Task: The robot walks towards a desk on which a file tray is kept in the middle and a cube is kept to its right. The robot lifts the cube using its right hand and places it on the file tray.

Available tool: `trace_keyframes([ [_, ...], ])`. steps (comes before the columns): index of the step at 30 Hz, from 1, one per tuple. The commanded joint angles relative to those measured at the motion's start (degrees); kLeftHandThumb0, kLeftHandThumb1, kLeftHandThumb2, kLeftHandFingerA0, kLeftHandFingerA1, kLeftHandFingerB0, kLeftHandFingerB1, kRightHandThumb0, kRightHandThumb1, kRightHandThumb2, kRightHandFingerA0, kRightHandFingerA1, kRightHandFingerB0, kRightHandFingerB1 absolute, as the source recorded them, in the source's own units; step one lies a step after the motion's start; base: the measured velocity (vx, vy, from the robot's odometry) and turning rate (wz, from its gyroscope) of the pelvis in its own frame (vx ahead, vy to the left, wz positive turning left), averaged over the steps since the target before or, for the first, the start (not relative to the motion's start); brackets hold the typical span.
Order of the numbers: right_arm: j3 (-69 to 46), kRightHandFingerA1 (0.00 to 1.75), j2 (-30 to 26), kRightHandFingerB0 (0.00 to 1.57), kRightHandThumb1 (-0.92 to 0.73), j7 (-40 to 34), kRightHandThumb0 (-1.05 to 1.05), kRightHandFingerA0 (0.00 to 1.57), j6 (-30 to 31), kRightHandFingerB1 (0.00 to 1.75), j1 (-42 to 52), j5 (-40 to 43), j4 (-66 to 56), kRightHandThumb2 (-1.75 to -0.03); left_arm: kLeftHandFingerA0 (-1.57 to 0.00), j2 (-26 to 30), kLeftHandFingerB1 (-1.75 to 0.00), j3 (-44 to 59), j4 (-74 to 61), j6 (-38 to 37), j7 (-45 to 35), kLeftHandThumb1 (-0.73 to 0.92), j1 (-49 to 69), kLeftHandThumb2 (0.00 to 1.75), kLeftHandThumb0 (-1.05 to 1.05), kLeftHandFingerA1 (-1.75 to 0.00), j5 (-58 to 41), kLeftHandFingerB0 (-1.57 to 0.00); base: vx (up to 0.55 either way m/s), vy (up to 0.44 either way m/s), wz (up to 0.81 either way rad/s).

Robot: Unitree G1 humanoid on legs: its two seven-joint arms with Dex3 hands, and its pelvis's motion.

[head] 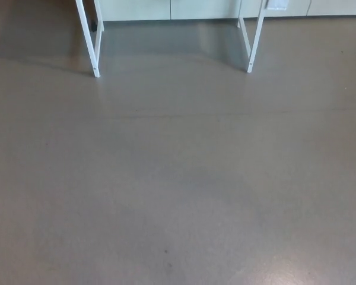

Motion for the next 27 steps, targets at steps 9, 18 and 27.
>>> trace_keyframes([
  [9, -5.4, 0.79, 4.0, 0.52, -0.64, -9.7, -0.51, 0.56, 3.0, 0.5, 3.3, -0.2, -5.6, -0.59, 0.0, 2.3, -0.22, 0.6, 0.9, -0.2, -5.3, 0.76, -0.7, 1.13, -0.85, -0.39, -1.2, 0.0, 0.03, 0.049, 0.04],
  [18, 17.5, 0.69, -5.2, 0.1, -0.7, -1.3, -0.94, 0.42, -8.1, 0.3, -11.0, -13.3, 18.0, -1.05, 0.0, 2.5, -0.15, 1.1, 1.5, 0.3, -6.3, 0.78, -0.8, 1.12, -0.87, -0.32, -1.9, 0.0, 0.15, 0.262, -0.15],
  [27, 3.8, 0.66, -2.7, 0.47, -0.75, -2.8, -0.63, 0.5, -5.9, 0.43, -2.6, 1.7, 9.2, -0.62, 0.0, 2.3, -0.16, 1.8, 1.5, 0.1, -6.2, 0.78, -0.8, 1.1, -0.85, -0.29, -2.3, 0.0, 0.26, -0.1, 0.13],
])
